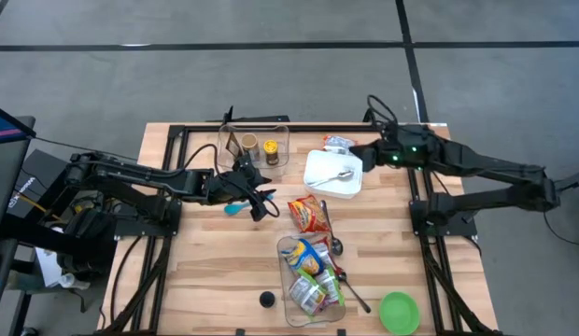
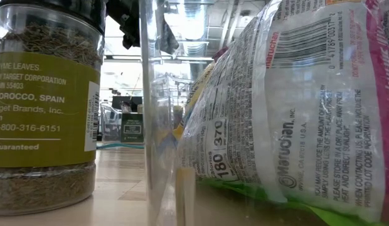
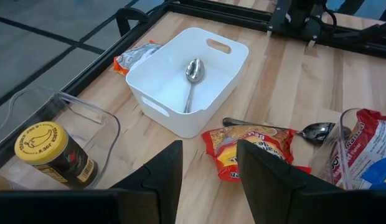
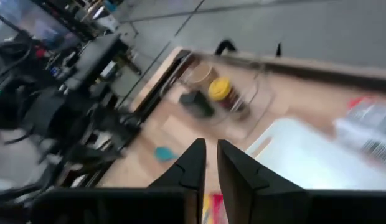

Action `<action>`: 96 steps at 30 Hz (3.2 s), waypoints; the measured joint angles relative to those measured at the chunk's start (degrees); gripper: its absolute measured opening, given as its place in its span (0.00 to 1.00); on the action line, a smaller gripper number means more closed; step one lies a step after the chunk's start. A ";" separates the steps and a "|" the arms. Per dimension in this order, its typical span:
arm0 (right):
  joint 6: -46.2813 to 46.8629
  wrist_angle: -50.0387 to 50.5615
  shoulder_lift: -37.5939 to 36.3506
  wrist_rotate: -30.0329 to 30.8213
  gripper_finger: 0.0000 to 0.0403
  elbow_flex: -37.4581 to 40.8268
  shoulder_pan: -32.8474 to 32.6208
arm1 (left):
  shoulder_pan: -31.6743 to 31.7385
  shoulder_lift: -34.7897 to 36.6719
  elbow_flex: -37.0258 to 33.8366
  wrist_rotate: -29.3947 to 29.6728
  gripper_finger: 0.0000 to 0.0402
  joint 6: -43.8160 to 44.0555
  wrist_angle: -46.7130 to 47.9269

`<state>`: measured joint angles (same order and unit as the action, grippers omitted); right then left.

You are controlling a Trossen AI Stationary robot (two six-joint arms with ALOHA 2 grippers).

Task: Pick & Place Food Item
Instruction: Put the blue spoon into the white bin

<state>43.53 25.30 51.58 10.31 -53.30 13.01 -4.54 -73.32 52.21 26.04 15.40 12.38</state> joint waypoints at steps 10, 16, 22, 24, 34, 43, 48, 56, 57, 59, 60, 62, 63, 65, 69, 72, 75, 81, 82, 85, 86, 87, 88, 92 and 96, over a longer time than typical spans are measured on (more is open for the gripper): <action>3.24 5.13 2.56 0.69 0.06 0.00 -13.30 | 0.00 -0.02 0.00 -0.05 0.36 1.57 1.03; 1.55 10.99 4.10 7.72 0.01 0.02 -20.21 | -0.34 -0.02 0.00 -5.70 0.36 9.12 5.36; 1.50 15.04 4.08 13.89 0.01 0.02 -25.87 | -2.66 -0.02 0.00 -10.49 0.36 21.93 15.78; 1.50 15.79 4.08 15.82 0.00 0.02 -27.49 | -4.25 -0.02 0.00 -10.75 0.36 25.54 20.23; 1.02 16.48 7.34 22.34 0.00 0.07 -33.25 | -8.72 0.01 -3.00 -3.80 0.36 34.55 37.84; 0.89 16.22 12.37 22.66 0.00 0.02 -33.98 | -1.38 -0.02 -12.83 -12.15 0.36 26.39 26.12; 1.32 15.89 13.52 22.57 0.00 0.02 -33.98 | 3.74 -0.02 -13.20 -14.03 0.36 17.69 19.28; 1.98 14.51 13.22 22.70 0.00 0.02 -33.01 | 9.22 -0.02 -12.83 -16.34 0.36 2.54 12.49; 2.00 14.36 13.23 22.72 0.00 0.02 -32.76 | 9.77 -0.33 -12.83 -17.26 0.36 0.98 12.34; 2.16 14.03 13.33 22.72 0.00 0.02 -32.25 | 10.74 -1.22 -12.83 -19.07 0.36 -1.39 11.68; 2.16 13.89 13.35 22.72 0.00 0.02 -32.04 | 11.07 -1.88 -12.67 -19.93 0.36 -1.91 11.63; 2.14 12.97 13.35 22.73 0.00 0.02 -31.75 | 11.41 -4.28 -11.51 -20.56 0.36 -2.79 12.02; 2.14 12.61 13.34 22.74 0.00 0.02 -31.57 | 11.41 -5.60 -10.75 -20.71 0.36 -3.33 12.80; 2.12 12.06 13.33 22.73 0.00 0.02 -31.16 | 11.34 -8.64 -8.61 -21.50 0.36 -4.41 14.39; 2.34 11.87 13.33 22.72 0.00 0.02 -30.83 | 11.60 -12.78 -5.44 -21.50 0.36 -4.46 19.24; 2.57 11.72 13.33 22.74 0.00 0.02 -30.83 | 11.85 -13.88 -5.27 -21.45 0.36 -4.47 19.70; 2.74 11.39 13.33 22.72 0.00 0.02 -30.83 | 12.81 -14.43 -5.27 -21.49 0.36 -4.39 19.36; 2.99 11.13 13.33 22.72 0.00 0.02 -30.83 | 15.67 -14.46 -5.27 -21.50 0.36 -4.44 19.53; 2.99 10.95 13.33 22.72 0.00 0.02 -30.83 | 16.15 -14.46 -5.27 -21.65 0.36 -4.44 19.56; 3.00 10.55 13.33 22.72 0.00 0.02 -30.88 | 17.18 -14.46 -5.27 -23.63 0.36 -4.45 19.54; 2.99 10.33 13.33 22.72 0.00 0.02 -30.88 | 17.34 -14.46 -5.27 -24.05 0.37 -4.41 19.52; 2.99 10.23 13.35 22.72 0.00 0.02 -30.88 | 17.33 -14.46 -5.27 -24.15 0.37 -4.44 19.54; 2.99 10.10 13.33 22.70 0.00 0.02 -30.88 | 17.31 -14.46 -5.27 -24.27 0.38 -4.44 19.54; 2.99 9.97 13.34 22.64 0.00 0.02 -30.88 | 17.27 -14.46 -5.27 -24.10 0.44 -4.37 19.52; 3.00 9.78 13.33 22.57 0.00 0.02 -30.88 | 17.27 -14.46 -5.27 -21.87 0.49 -2.91 19.27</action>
<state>46.54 35.08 64.91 32.88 -53.28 -17.87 12.73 -87.79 46.94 4.18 12.49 31.65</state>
